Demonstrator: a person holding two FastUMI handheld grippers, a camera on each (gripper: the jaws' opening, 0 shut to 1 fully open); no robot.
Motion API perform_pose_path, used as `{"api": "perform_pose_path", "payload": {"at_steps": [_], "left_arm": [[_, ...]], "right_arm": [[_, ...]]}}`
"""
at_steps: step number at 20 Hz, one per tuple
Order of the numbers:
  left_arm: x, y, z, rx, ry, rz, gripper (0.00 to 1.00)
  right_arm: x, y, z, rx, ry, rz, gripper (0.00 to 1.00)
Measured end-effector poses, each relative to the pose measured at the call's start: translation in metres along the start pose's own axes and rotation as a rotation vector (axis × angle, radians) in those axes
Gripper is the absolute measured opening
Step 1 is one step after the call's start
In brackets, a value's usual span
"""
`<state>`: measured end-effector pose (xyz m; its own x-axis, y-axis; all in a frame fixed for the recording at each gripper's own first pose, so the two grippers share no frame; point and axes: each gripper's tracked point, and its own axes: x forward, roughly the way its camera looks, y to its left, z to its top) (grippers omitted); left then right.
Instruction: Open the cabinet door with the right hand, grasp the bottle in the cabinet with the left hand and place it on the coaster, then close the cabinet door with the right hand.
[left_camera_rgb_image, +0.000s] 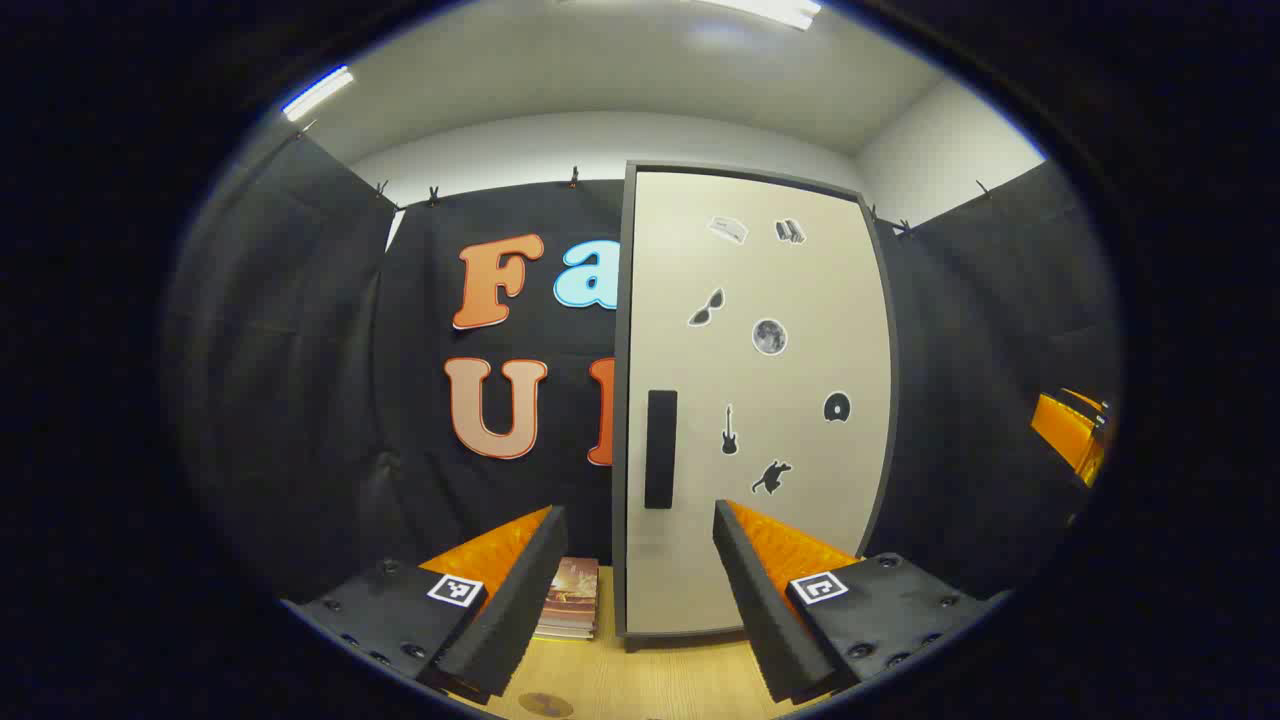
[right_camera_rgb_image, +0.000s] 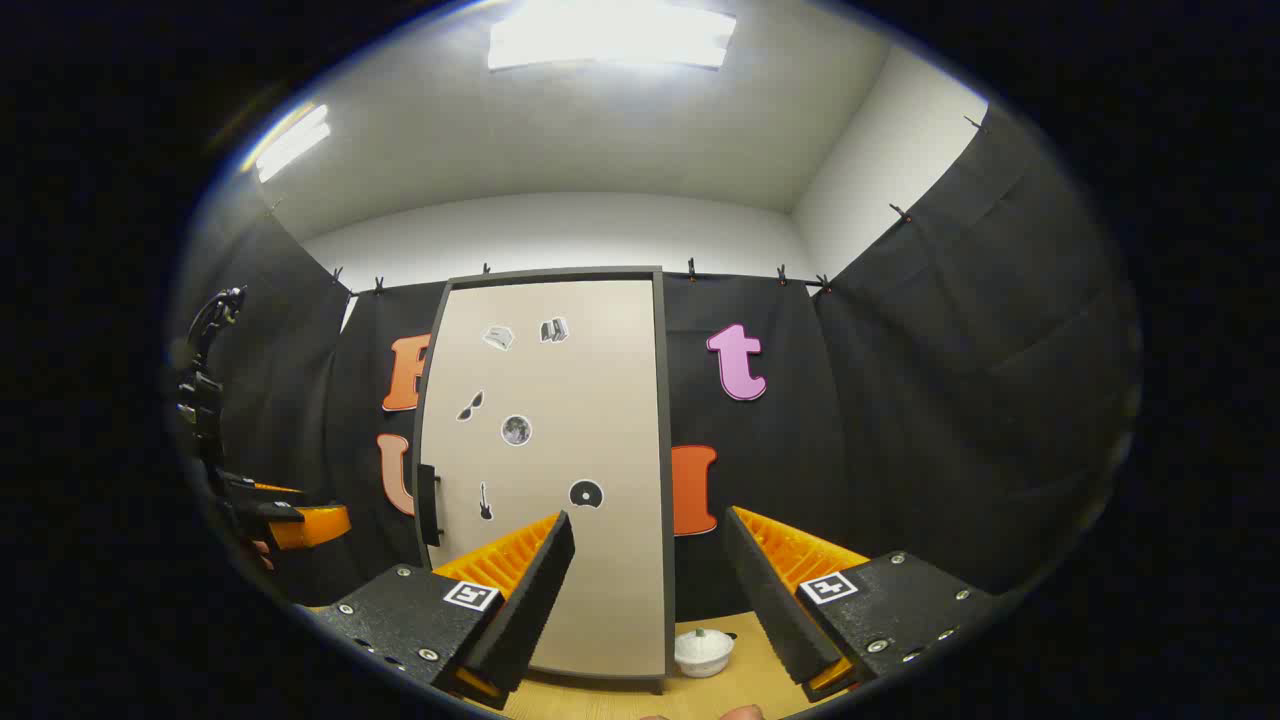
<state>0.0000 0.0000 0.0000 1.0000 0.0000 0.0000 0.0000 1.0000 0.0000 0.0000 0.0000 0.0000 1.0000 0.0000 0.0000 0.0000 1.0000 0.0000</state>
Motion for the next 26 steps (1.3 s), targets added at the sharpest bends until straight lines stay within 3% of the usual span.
{"api": "perform_pose_path", "payload": {"at_steps": [2,3,6,16,21,26], "left_arm": [[-0.002,-0.006,0.007,0.007,-0.023,-0.017,0.93],[-0.002,-0.007,0.01,0.009,-0.031,-0.019,0.98],[-0.004,-0.006,0.016,0.01,-0.049,-0.011,0.93],[-0.006,-0.001,0.029,-0.004,-0.076,0.003,0.95],[-0.005,-0.014,0.02,-0.007,-0.052,-0.058,0.94],[-0.004,-0.005,0.022,0.013,-0.06,-0.038,0.95]], "right_arm": [[-0.001,-0.001,0.002,-0.012,-0.007,-0.006,0.94],[-0.002,-0.001,0.003,-0.018,-0.012,-0.008,0.94],[-0.001,-0.011,0.007,-0.069,-0.042,-0.051,0.94],[0.001,-0.007,0.016,-0.056,-0.064,-0.036,0.94],[0.005,0.001,0.003,-0.057,-0.022,-0.014,0.93],[0.01,0.01,-0.012,-0.047,0.035,0.009,0.94]]}}
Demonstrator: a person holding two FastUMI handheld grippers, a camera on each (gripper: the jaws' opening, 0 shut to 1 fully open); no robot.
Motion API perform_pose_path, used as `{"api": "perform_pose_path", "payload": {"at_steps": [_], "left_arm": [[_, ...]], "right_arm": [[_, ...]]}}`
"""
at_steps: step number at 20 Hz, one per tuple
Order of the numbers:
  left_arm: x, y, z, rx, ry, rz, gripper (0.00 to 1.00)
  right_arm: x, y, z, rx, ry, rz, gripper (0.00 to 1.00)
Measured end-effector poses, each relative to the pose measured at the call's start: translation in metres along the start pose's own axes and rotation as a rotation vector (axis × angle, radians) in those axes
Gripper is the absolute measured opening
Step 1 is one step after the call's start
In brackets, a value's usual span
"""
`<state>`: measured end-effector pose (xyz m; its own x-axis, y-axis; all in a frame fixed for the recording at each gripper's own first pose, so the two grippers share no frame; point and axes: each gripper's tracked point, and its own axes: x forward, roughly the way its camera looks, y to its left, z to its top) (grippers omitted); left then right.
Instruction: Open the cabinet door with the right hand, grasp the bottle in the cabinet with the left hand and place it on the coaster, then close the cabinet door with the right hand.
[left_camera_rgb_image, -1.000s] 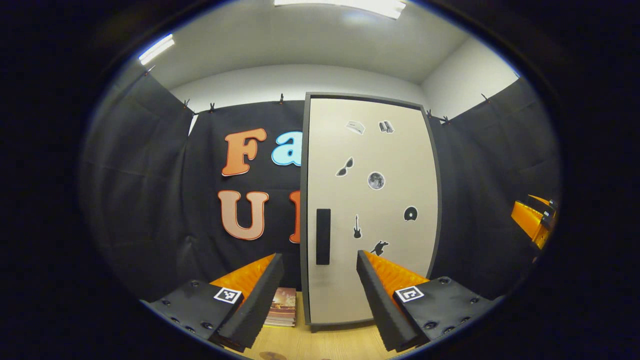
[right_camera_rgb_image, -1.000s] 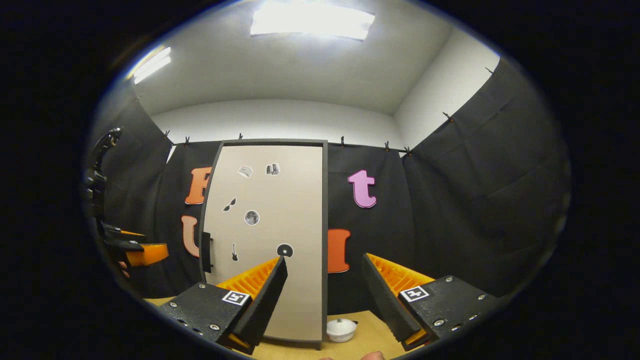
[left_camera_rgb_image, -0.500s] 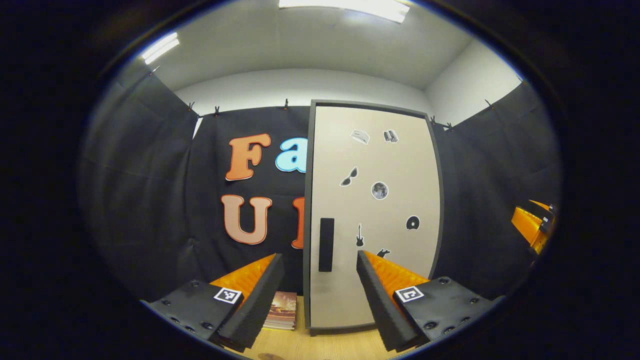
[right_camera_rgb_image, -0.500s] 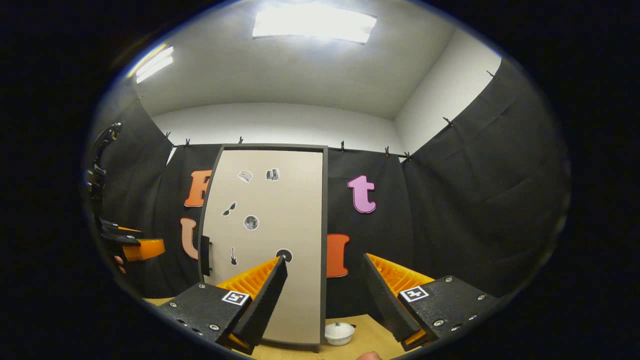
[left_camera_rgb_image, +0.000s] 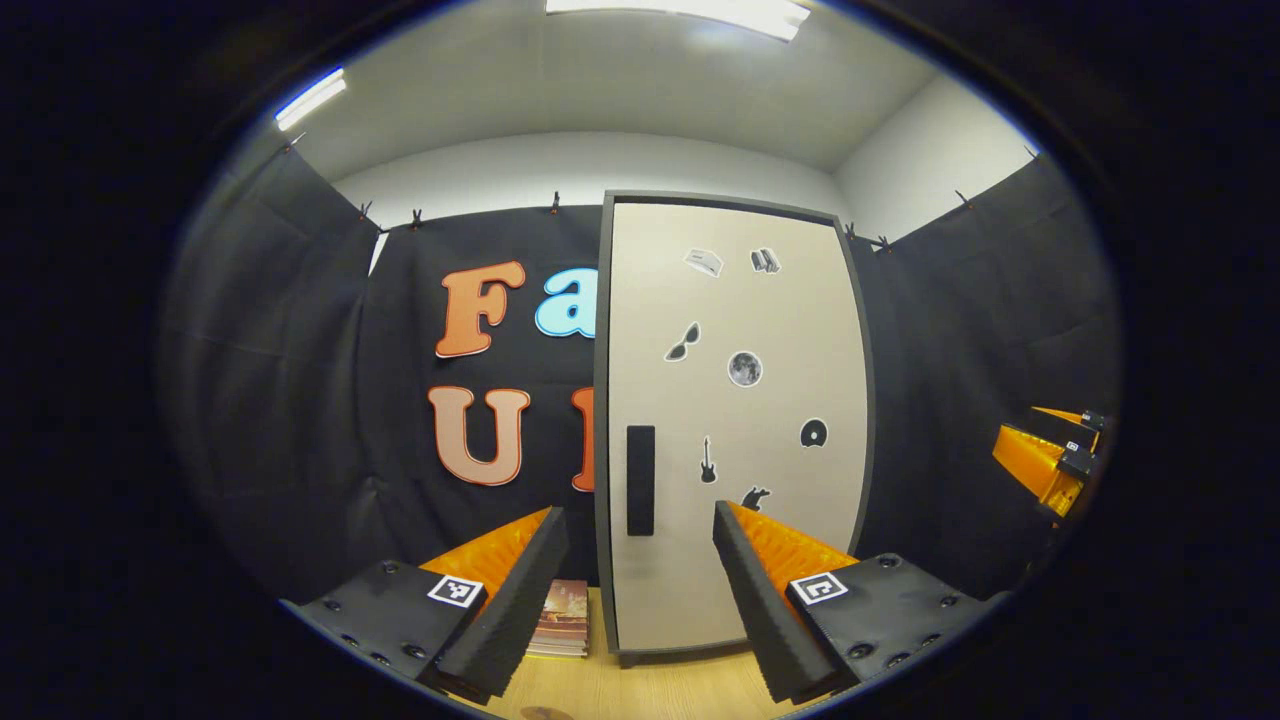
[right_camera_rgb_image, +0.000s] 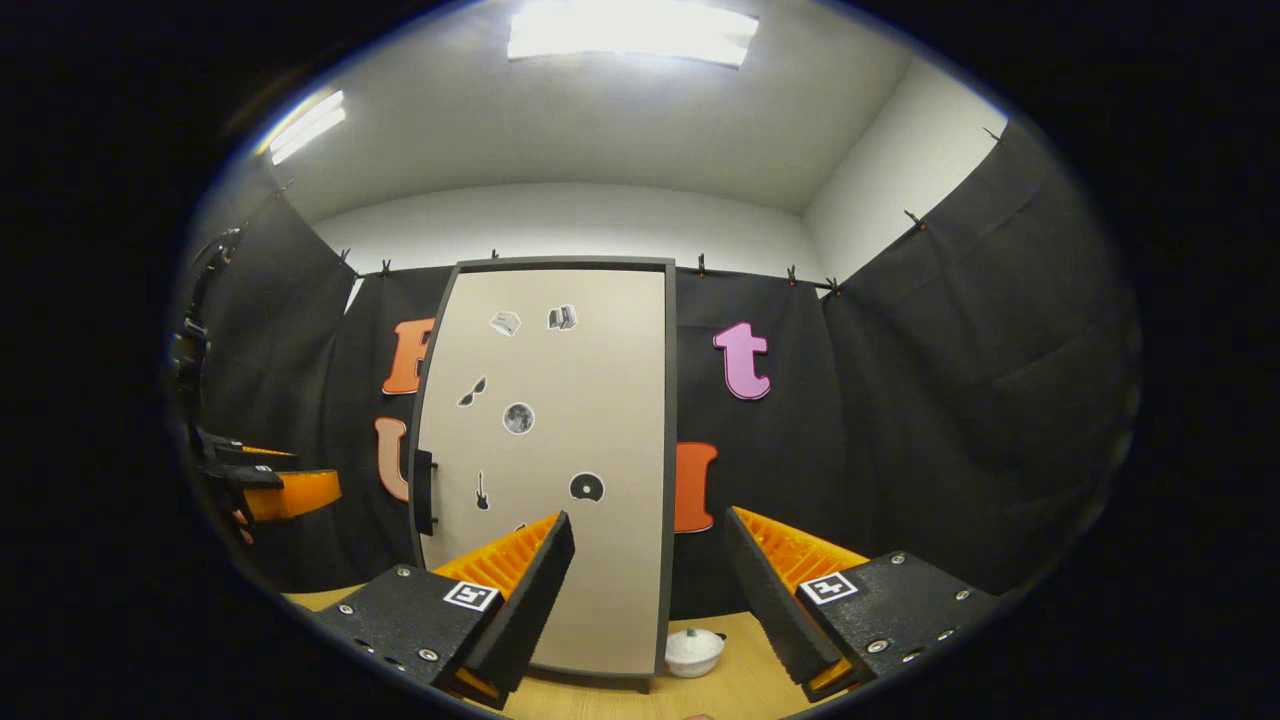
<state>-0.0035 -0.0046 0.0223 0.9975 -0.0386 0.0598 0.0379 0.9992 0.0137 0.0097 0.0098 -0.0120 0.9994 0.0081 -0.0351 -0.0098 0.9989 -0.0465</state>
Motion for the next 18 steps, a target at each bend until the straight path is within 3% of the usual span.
{"api": "perform_pose_path", "payload": {"at_steps": [7,18], "left_arm": [[0.003,0.019,-0.002,-0.031,-0.007,0.026,0.96],[0.01,0.046,-0.013,0.013,0.01,0.041,0.95]], "right_arm": [[0.01,0.012,-0.008,-0.018,0.027,0.005,0.93],[0.039,0.069,-0.047,-0.017,0.142,0.072,0.94]]}}
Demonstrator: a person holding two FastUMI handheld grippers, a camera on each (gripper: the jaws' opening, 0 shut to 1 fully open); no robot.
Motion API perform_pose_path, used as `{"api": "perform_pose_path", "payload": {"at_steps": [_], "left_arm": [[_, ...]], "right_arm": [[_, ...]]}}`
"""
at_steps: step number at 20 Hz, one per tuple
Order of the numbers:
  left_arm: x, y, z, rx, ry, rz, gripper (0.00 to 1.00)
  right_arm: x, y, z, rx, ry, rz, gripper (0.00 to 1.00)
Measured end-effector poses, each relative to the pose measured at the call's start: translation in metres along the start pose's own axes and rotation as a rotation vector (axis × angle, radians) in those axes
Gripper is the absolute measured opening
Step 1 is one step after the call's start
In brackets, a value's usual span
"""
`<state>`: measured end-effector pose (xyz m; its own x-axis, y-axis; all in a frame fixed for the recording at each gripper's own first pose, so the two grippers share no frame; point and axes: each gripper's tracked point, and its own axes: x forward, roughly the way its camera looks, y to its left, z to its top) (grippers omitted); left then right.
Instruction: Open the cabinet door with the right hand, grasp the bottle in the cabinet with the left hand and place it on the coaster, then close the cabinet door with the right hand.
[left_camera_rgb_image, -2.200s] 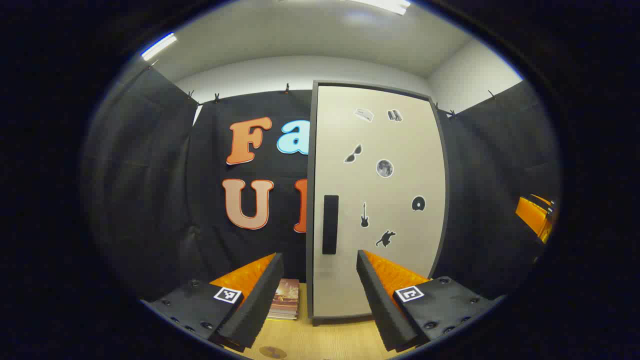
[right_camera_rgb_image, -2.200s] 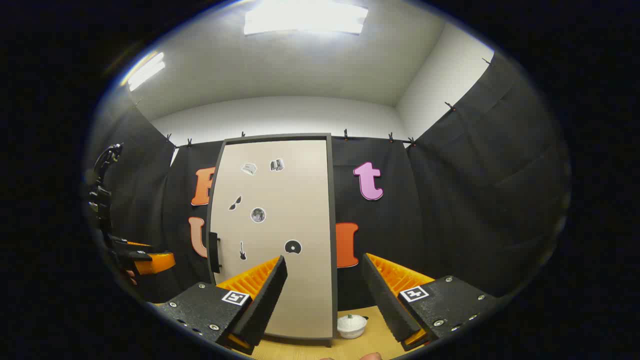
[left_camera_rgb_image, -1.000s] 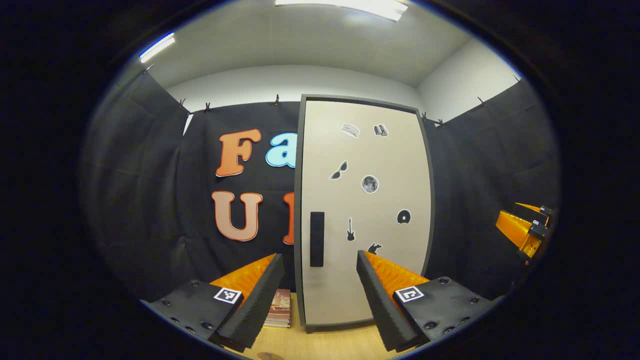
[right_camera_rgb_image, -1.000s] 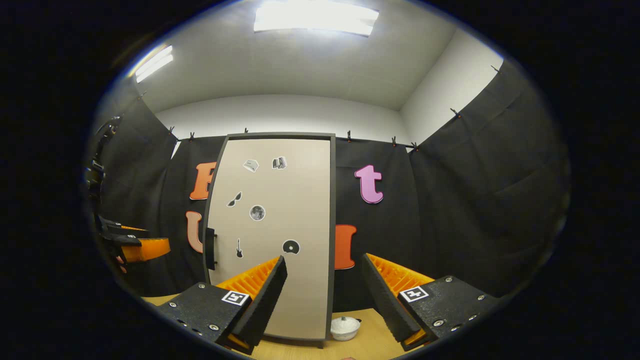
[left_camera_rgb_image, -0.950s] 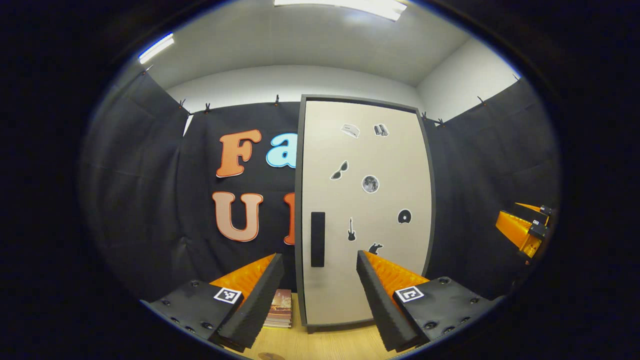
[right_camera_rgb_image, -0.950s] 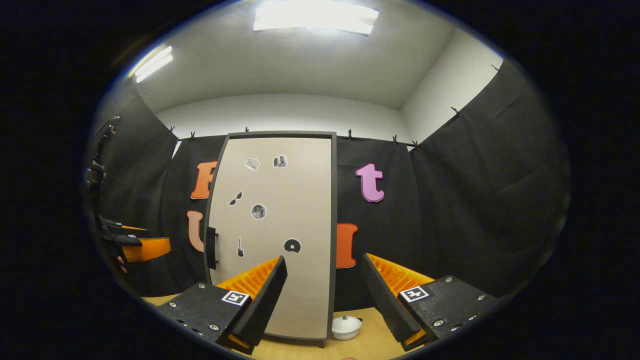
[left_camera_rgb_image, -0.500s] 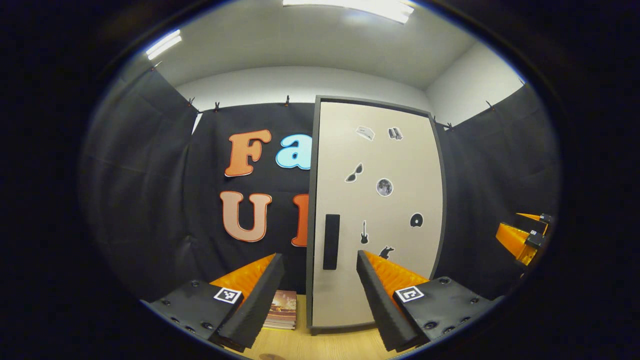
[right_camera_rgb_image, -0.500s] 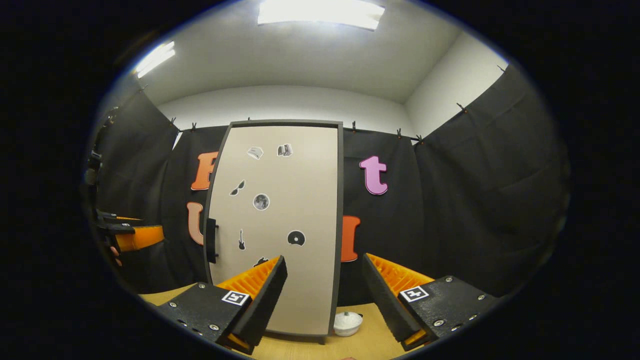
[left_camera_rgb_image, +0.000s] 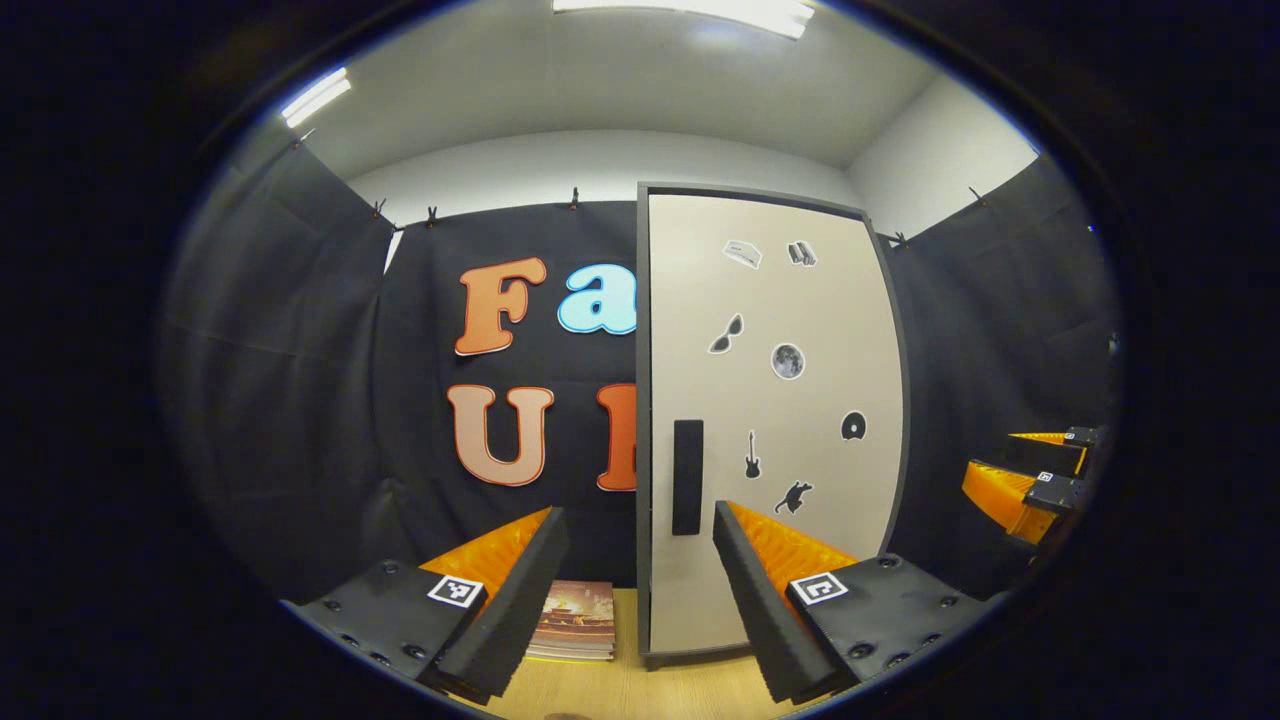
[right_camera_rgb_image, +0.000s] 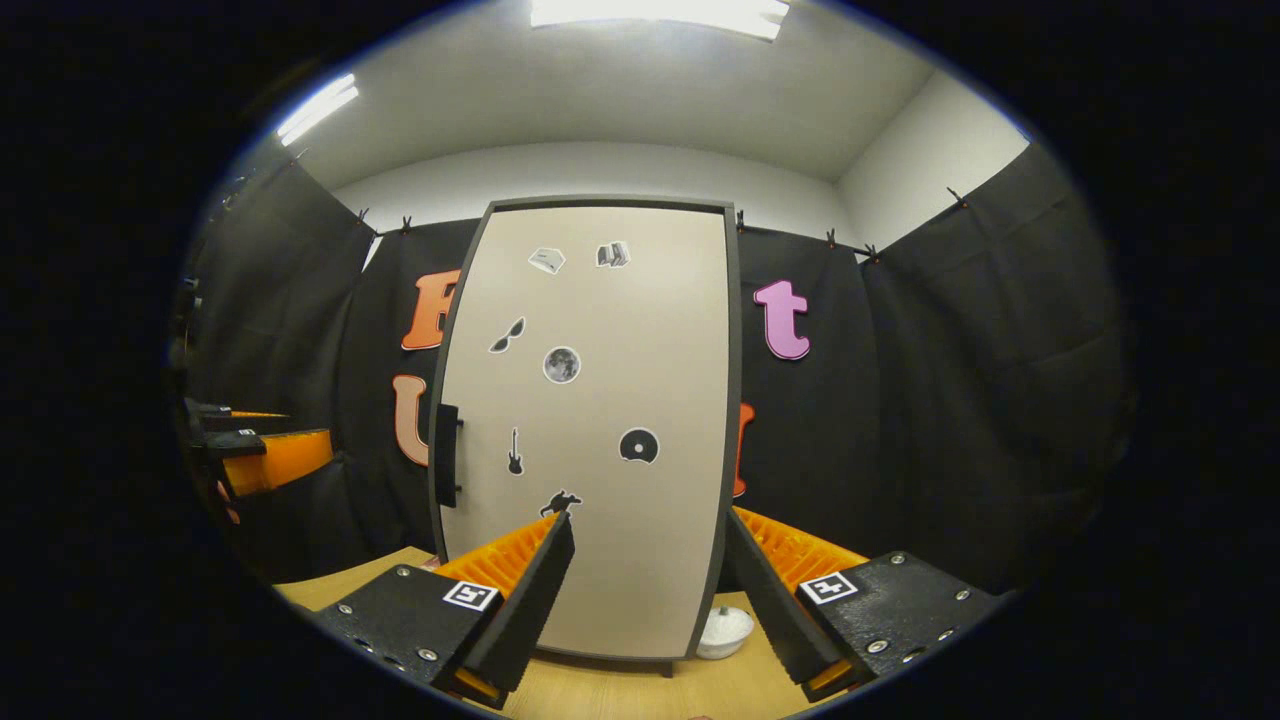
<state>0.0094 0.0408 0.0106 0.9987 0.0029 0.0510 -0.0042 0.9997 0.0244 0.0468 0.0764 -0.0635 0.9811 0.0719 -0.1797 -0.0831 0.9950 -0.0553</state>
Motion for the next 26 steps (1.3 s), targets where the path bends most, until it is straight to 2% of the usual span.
{"api": "perform_pose_path", "payload": {"at_steps": [5,6,14,18,21,23,26], "left_arm": [[0.0,0.029,-0.01,0.011,0.013,0.034,0.95],[0.0,0.036,-0.011,0.015,0.015,0.043,0.98],[0.002,0.09,-0.025,0.018,0.029,0.115,0.95],[0.001,0.116,-0.034,0.004,0.039,0.145,0.95],[0.002,0.136,-0.042,-0.006,0.056,0.176,0.96],[0.001,0.149,-0.042,-0.002,0.054,0.199,0.96],[0.0,0.16,-0.039,0.021,0.046,0.215,0.93]], "right_arm": [[0.028,0.041,-0.022,0.025,0.086,0.064,0.94],[0.033,0.049,-0.025,0.035,0.098,0.075,0.94],[0.081,0.112,-0.052,0.106,0.197,0.156,0.94],[0.111,0.15,-0.051,0.135,0.226,0.214,0.94],[0.129,0.182,-0.037,0.144,0.203,0.26,0.94],[0.143,0.198,-0.033,0.126,0.195,0.256,0.94],[0.165,0.217,-0.035,0.098,0.205,0.231,0.83]]}}
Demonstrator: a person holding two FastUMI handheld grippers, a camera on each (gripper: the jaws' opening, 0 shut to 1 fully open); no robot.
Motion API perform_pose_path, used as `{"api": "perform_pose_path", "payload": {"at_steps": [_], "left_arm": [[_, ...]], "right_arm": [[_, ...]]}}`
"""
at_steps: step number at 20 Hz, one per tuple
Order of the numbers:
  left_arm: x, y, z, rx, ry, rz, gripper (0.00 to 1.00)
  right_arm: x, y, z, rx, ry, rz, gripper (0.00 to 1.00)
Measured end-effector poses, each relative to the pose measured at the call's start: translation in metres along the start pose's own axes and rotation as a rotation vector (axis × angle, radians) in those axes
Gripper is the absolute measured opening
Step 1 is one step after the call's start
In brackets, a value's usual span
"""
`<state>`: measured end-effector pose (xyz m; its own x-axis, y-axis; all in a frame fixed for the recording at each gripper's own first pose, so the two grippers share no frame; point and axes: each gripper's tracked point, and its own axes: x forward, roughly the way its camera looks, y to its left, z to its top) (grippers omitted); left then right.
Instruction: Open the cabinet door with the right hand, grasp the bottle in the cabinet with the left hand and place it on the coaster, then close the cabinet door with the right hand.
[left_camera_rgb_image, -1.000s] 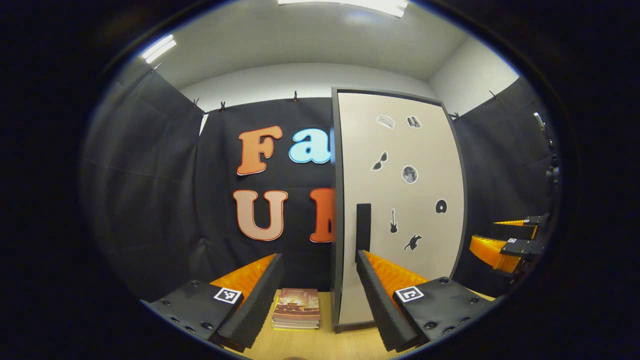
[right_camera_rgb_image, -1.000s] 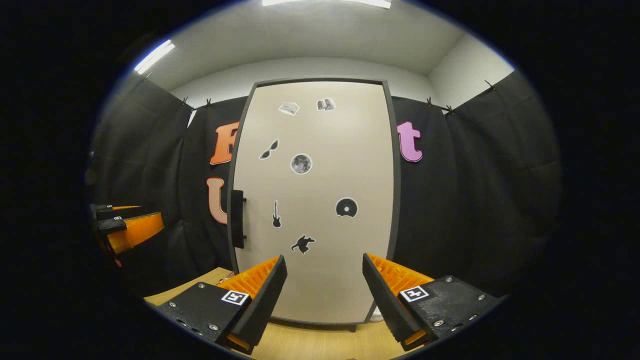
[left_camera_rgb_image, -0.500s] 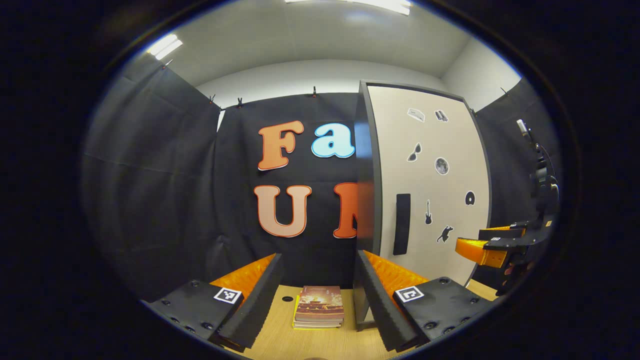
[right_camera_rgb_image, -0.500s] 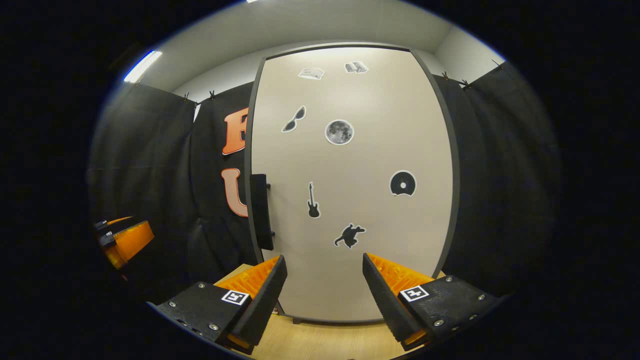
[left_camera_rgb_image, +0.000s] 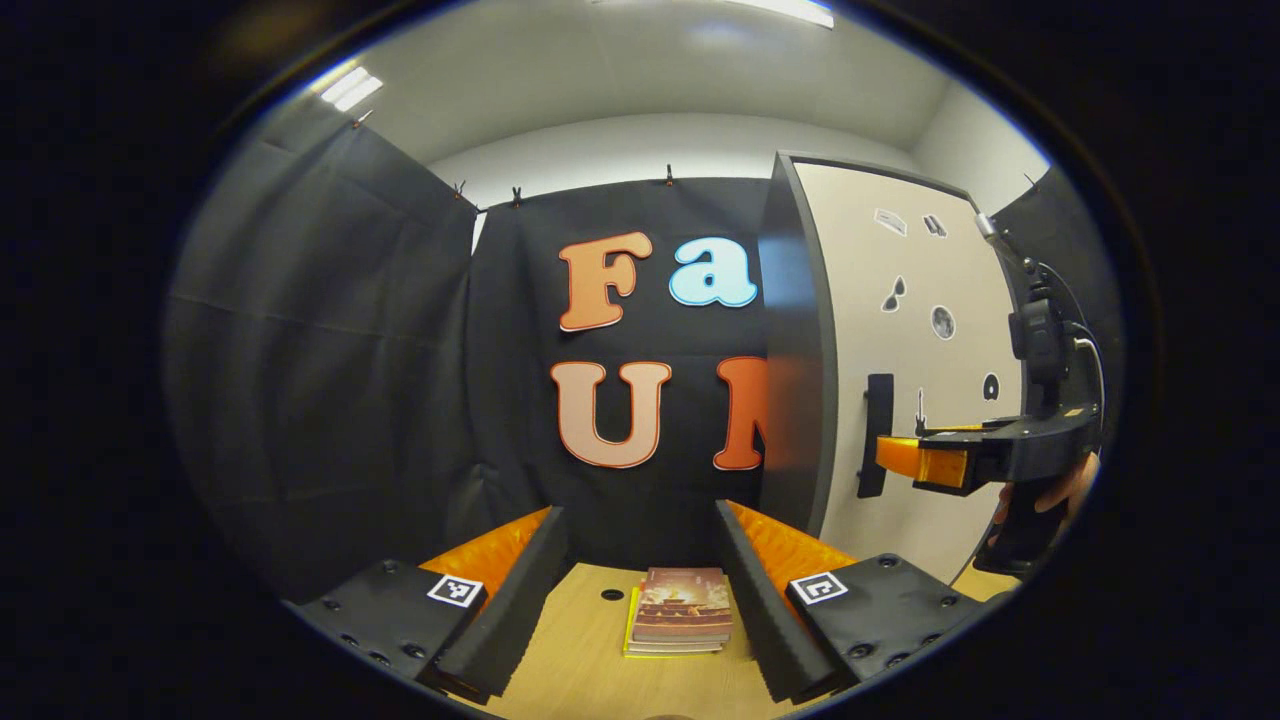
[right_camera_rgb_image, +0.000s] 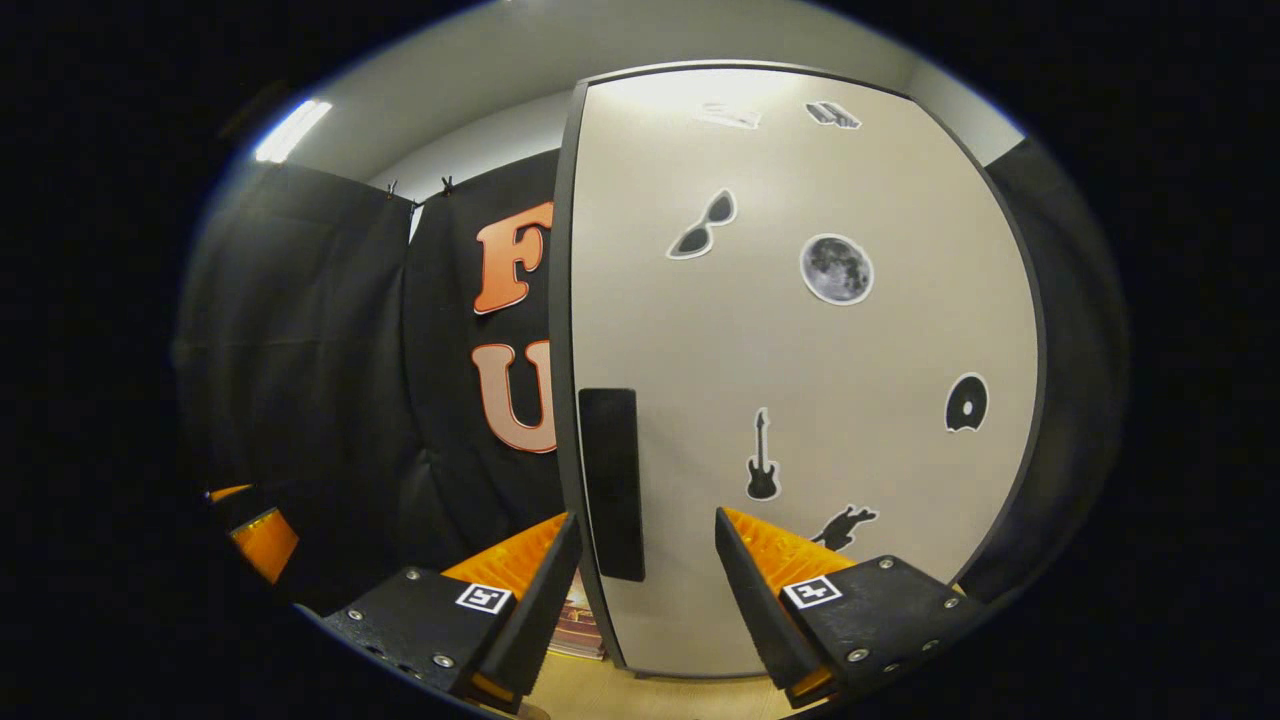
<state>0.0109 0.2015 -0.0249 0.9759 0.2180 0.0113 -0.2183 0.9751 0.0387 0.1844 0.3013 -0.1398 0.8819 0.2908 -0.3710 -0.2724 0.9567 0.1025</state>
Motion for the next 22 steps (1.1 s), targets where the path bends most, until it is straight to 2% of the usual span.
{"api": "perform_pose_path", "payload": {"at_steps": [1,2,7,8,12,14,17,19,22], "left_arm": [[0.001,0.0,0.0,0.001,0.0,-0.003,0.96],[0.002,-0.001,-0.001,-0.001,-0.002,-0.01,0.99],[0.003,-0.007,-0.01,-0.014,0.021,-0.059,0.96],[0.004,-0.009,-0.009,-0.009,0.022,-0.063,0.96],[0.004,-0.025,0.0,-0.003,0.015,-0.078,0.99],[-0.002,-0.028,0.003,0.006,0.013,-0.077,0.96],[-0.008,-0.033,0.008,0.021,0.004,-0.073,0.98],[-0.008,-0.039,0.009,0.021,0.001,-0.074,0.95],[-0.011,-0.058,0.014,0.007,0.003,-0.088,0.96]], "right_arm": [[0.007,0.003,-0.002,-0.008,0.009,-0.018,0.81],[0.012,0.004,-0.004,-0.014,0.016,-0.029,0.73],[0.026,0.012,-0.018,-0.001,0.057,-0.079,0.49],[0.028,0.011,-0.02,0.015,0.056,-0.082,0.4],[0.031,0.01,-0.022,0.036,0.056,-0.095,0.34],[0.027,0.01,-0.021,0.046,0.067,-0.084,0.27],[0.02,0.013,-0.019,0.067,0.072,-0.041,0.22],[0.01,0.016,-0.016,0.064,0.071,-0.003,0.21],[-0.014,0.023,-0.013,0.061,0.064,0.086,0.21]]}}
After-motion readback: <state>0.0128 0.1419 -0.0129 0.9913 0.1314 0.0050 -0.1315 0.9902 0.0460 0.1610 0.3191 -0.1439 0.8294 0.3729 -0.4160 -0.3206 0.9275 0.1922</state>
